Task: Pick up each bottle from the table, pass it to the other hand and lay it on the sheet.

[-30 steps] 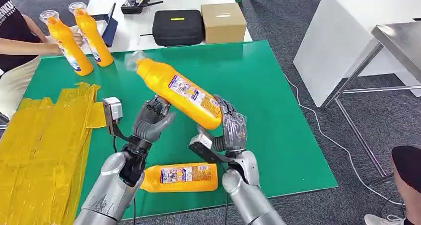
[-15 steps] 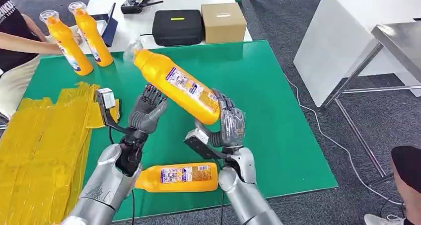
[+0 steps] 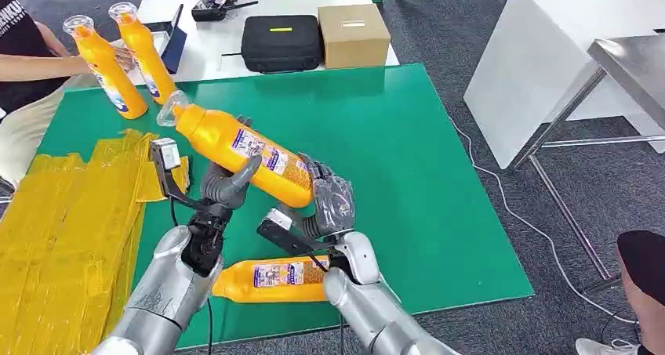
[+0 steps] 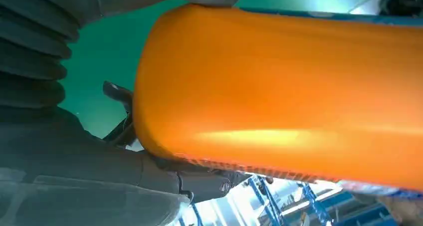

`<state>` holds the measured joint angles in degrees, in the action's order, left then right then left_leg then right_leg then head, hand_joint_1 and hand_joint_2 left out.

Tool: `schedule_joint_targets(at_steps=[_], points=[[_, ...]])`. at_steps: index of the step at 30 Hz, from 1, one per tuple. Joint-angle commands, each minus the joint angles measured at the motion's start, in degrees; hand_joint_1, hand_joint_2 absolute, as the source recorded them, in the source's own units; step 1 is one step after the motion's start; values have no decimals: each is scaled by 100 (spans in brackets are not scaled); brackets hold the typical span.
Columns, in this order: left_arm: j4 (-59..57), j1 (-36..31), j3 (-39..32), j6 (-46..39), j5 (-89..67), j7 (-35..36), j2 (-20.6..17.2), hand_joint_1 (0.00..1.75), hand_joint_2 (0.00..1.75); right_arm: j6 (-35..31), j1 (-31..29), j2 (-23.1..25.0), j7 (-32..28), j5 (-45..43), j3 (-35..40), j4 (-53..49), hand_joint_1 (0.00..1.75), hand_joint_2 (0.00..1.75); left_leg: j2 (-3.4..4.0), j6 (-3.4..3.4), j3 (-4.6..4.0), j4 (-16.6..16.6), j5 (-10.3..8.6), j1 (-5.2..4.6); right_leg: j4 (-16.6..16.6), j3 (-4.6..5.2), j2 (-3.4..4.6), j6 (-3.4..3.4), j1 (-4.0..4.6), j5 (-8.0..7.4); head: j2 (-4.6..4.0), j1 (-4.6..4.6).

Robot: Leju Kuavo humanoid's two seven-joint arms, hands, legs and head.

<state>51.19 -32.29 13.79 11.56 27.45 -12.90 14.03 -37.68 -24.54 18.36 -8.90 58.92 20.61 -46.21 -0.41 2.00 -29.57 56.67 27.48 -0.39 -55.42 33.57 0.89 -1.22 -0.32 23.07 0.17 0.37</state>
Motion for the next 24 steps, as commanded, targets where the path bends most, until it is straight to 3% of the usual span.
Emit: schedule_joint_targets(at_steps=[1,10,11,12,13,14,15,24], points=[[-564,-440,-168,38,25,50,-136,0,175,233,-518,0,106,124,604,1310,175,175,11,-14,17,-4,6,6,6,-16,1,3,6,3,0,0],[-614,-397,-257,-40,-246,-93,-52,0,175,402,-414,-87,14,-252,656,1377,175,175,-5,-14,18,-5,5,7,10,-21,-15,4,9,6,0,-2],[-628,-410,-274,-95,-284,-128,-38,26,175,404,-395,-99,38,-260,653,1353,175,175,-7,-11,12,-3,4,6,8,-16,-15,2,8,5,0,0],[-637,-427,-276,-152,-332,-199,-41,148,175,433,-366,-107,52,-269,645,1308,175,175,-8,-15,19,-4,6,7,9,-23,-19,3,9,8,0,-2],[-637,-427,-276,-152,-332,-199,-41,159,175,433,-366,-107,52,-269,645,1308,175,175,-10,-11,10,-2,3,6,7,-15,-18,2,8,5,0,-2],[-635,-434,-281,-154,-332,-199,-52,159,175,431,-362,-104,53,-269,646,1305,175,175,-9,-13,14,-3,4,5,7,-17,-19,2,7,7,0,-2],[-631,-435,-277,-159,-345,-222,-60,175,175,456,-345,-107,59,-270,646,1274,175,175,-6,-9,8,-2,3,4,5,-9,-13,2,6,4,2,-2],[-334,-241,-358,-300,-487,-356,-89,175,175,534,-383,-149,-74,-430,562,1184,175,175,-7,-12,11,-2,4,6,7,-13,-18,3,8,6,2,-2]])
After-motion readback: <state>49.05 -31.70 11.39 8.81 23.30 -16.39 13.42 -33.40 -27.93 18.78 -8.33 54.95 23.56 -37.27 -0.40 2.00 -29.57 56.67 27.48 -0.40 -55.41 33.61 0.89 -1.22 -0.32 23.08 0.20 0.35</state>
